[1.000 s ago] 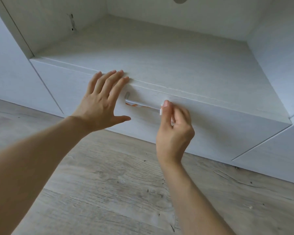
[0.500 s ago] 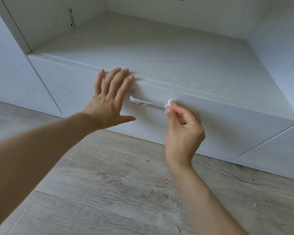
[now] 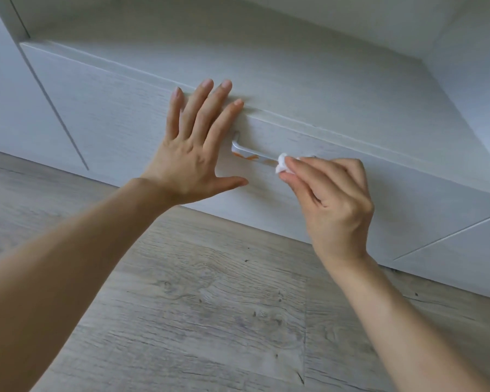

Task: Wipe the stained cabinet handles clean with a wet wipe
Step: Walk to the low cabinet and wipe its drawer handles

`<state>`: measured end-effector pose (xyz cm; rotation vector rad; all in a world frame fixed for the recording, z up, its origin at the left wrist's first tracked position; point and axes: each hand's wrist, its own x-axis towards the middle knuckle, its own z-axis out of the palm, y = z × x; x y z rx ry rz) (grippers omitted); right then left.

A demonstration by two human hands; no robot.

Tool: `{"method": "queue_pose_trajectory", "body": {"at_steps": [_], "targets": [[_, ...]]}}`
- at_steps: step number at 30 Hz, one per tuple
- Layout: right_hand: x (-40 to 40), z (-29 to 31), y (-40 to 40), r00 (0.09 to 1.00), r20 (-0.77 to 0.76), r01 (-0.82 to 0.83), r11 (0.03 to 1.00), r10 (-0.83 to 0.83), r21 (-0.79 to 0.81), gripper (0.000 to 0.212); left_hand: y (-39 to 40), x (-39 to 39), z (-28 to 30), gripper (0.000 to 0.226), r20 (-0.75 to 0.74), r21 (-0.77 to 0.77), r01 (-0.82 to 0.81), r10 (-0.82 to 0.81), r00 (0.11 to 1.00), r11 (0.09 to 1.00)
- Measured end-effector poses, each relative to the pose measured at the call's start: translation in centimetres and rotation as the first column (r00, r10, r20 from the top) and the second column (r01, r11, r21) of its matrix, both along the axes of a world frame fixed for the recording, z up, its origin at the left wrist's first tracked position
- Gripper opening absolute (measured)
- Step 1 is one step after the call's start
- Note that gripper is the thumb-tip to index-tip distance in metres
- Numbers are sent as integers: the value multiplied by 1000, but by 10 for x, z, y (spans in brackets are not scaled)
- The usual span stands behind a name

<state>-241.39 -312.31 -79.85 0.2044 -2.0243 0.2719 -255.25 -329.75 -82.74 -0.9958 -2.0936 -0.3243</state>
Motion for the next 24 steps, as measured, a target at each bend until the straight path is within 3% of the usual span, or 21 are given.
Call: {"method": "queue_pose_trajectory", "body": {"at_steps": [5, 10, 14, 16, 18, 20, 21, 24], "targets": [[-11, 6, -11, 996, 32, -82, 994, 80, 68, 7, 1, -5, -3, 105, -39, -3, -15, 15, 999, 1000], [-1, 4, -7, 998, 47, -30, 996, 34, -89, 7, 1, -4, -3, 107, -34, -3, -5, 5, 999, 1000], [-7, 8, -13, 997, 65, -41, 999, 41, -1, 4, 1, -2, 0, 108, -32, -27, -22, 21, 999, 999], [-2, 7, -11, 996, 71, -44, 990, 54, -136, 4, 2, 0, 1, 106, -24, -28, -26, 25, 999, 999], [13, 5, -4, 998, 67, 26, 871, 7, -491, 8, 0, 0, 1, 105, -25, -34, -22, 22, 999, 999], [20, 6, 0, 993, 112, 109, 572, -30, -813, 11, -2, 0, 1, 106, -42, -46, -30, 28, 999, 998], [19, 7, 1, 991, 130, 127, 440, -22, -889, 11, -3, 1, 1, 107, -48, -51, -36, 33, 998, 998], [7, 14, -13, 988, 110, 87, 197, 107, -977, 9, -2, 1, 2, 107, -45, -59, -43, 40, 998, 997]]}}
